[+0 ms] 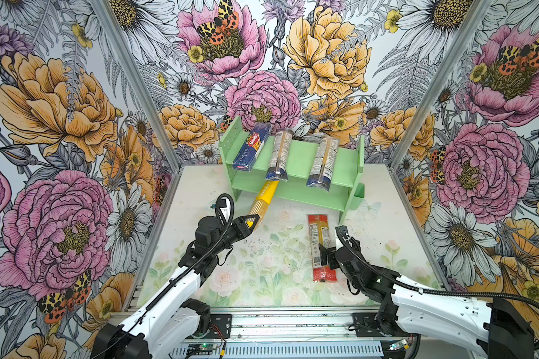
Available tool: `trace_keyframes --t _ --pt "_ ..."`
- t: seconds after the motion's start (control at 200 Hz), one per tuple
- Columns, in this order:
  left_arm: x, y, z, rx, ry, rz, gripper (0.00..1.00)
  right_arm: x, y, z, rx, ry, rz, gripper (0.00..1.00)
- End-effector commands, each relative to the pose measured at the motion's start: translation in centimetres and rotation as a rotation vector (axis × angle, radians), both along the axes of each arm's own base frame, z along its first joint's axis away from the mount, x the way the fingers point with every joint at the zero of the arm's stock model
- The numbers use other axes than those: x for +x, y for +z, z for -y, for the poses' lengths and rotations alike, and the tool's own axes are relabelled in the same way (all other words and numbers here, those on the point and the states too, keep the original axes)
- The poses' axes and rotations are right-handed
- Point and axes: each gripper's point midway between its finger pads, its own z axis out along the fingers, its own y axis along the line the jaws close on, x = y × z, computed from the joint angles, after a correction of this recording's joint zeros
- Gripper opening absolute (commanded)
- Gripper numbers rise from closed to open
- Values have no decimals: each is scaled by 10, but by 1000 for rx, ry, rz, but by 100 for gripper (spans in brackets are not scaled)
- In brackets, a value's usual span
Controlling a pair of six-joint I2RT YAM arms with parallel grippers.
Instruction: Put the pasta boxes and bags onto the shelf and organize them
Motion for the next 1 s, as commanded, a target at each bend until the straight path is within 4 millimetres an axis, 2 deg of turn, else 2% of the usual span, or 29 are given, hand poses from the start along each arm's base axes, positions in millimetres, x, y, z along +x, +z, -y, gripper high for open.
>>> trace_keyframes --t 0.0,0.375,0.996 --pt "7 106 2 -80 -24 373 0 5 13 -2 32 -14 31 99" --pt "33 115 3 -104 -33 390 0 8 19 -3 31 -14 45 100" --pt "73 107 3 -131 -18 402 0 9 23 -3 33 -13 53 99"
